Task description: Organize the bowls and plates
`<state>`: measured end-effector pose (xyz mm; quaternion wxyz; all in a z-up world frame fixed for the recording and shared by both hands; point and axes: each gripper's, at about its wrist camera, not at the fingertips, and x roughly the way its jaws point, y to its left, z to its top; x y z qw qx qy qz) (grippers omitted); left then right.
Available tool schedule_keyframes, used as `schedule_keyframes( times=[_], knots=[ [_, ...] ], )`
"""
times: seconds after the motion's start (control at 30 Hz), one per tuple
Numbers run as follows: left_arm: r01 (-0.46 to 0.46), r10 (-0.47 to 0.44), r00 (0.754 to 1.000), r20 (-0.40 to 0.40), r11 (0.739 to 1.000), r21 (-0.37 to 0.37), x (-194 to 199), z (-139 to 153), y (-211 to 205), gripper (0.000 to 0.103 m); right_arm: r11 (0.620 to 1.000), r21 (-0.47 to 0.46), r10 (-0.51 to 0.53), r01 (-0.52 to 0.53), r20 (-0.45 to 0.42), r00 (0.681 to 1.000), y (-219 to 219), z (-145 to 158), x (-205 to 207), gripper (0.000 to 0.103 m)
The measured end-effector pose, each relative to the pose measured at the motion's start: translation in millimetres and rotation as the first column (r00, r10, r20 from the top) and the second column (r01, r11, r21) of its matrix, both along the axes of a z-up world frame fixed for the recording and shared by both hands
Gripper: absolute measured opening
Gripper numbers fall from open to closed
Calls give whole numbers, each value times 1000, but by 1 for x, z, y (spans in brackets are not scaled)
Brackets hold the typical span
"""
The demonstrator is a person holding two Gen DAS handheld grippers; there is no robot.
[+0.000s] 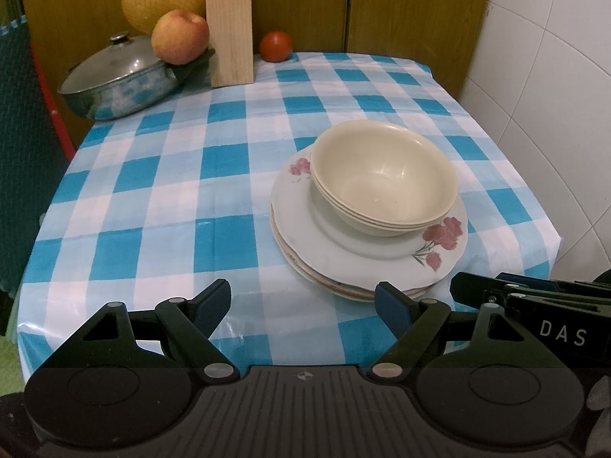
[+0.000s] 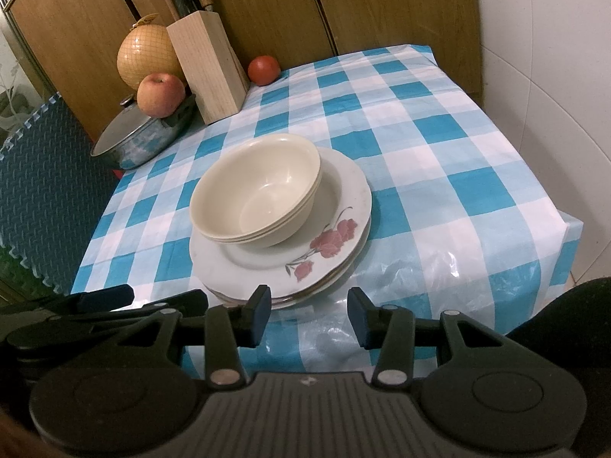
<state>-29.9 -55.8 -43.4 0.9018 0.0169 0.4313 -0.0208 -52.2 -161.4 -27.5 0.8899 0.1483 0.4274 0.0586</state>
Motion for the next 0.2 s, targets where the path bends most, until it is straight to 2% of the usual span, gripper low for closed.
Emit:
schedule_keyframes(
  times=[0.2],
  knots=[
    [-1,1,1000,6,1000,7,-1,0,2,87,1000,-1,0,0,0,1000,0,0,0,44]
  ],
)
